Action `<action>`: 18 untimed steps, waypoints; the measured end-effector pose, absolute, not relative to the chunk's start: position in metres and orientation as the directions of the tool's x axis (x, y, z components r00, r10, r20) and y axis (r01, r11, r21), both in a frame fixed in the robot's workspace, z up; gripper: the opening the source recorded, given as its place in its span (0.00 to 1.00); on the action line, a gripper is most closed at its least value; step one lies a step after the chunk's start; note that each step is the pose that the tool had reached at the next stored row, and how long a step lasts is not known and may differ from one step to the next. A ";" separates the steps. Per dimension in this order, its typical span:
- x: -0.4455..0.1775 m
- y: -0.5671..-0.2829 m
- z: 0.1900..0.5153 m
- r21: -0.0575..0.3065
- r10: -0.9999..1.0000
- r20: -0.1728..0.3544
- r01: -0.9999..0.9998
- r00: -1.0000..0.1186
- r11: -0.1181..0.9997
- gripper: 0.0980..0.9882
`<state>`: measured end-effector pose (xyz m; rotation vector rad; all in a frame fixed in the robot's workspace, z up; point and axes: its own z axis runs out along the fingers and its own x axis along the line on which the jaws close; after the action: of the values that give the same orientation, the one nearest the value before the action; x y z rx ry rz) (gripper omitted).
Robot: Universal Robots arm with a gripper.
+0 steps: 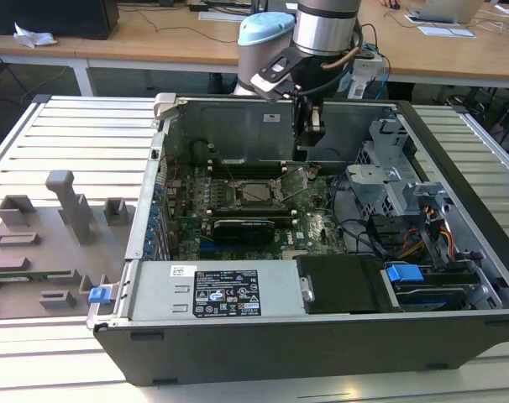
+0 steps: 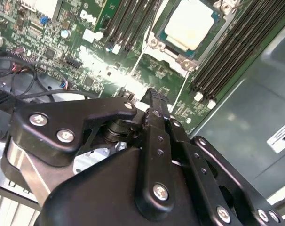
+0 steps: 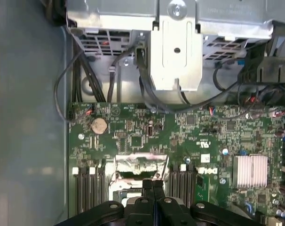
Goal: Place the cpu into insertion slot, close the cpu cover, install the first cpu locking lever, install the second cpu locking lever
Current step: 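Close the cpu cover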
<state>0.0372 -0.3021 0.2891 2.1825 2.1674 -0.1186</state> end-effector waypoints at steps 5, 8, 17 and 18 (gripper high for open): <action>0.046 -0.302 0.289 -0.009 0.995 -0.104 1.000 0.006 -0.007 0.01; 0.048 -0.302 0.288 -0.009 0.995 -0.104 1.000 0.006 -0.007 0.01; 0.050 -0.302 0.280 -0.010 0.995 -0.104 1.000 0.006 -0.007 0.01; 0.052 -0.301 0.279 -0.011 0.995 -0.104 1.000 0.006 -0.008 0.01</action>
<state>0.0523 -0.3014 0.2790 2.1804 2.1653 -0.1255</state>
